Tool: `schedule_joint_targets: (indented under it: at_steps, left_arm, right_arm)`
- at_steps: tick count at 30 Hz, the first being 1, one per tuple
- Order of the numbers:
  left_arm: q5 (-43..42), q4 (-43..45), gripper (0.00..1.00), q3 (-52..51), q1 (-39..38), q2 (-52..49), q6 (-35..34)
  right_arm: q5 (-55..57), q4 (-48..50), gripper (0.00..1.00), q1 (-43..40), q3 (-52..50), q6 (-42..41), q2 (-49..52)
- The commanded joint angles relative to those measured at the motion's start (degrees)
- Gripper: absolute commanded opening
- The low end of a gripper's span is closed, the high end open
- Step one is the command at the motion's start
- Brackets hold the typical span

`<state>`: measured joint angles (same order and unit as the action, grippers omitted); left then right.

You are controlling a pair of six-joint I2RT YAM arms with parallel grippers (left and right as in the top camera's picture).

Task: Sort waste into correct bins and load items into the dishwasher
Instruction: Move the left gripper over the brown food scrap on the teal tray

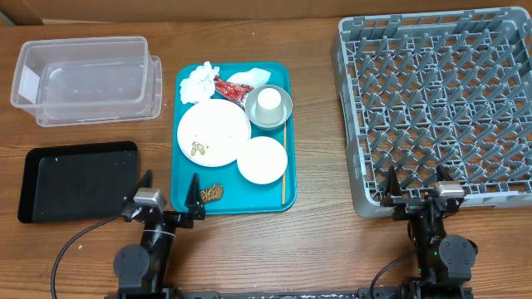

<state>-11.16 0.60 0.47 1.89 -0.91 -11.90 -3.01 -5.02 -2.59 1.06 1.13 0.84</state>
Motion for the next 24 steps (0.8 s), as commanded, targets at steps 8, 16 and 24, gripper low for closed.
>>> schedule_joint_targets:
  at_steps: [8,16,24]
  left_arm:
    - [-32.48,26.27,1.0,0.22,0.0,0.66,-31.98]
    - [-31.8,5.51,1.0,12.39,0.02,-0.57,-27.3]
    - [-24.65,-17.62,1.0,26.67,0.0,-13.33,-10.03]
  right_arm:
    - [-0.04,0.39,1.0,-0.15,-0.59,0.2,-0.66]
    - [-0.04,0.39,1.0,-0.15,-0.59,0.2,-0.66]
    - [-0.04,0.39,1.0,-0.15,-0.59,0.2,-0.66]
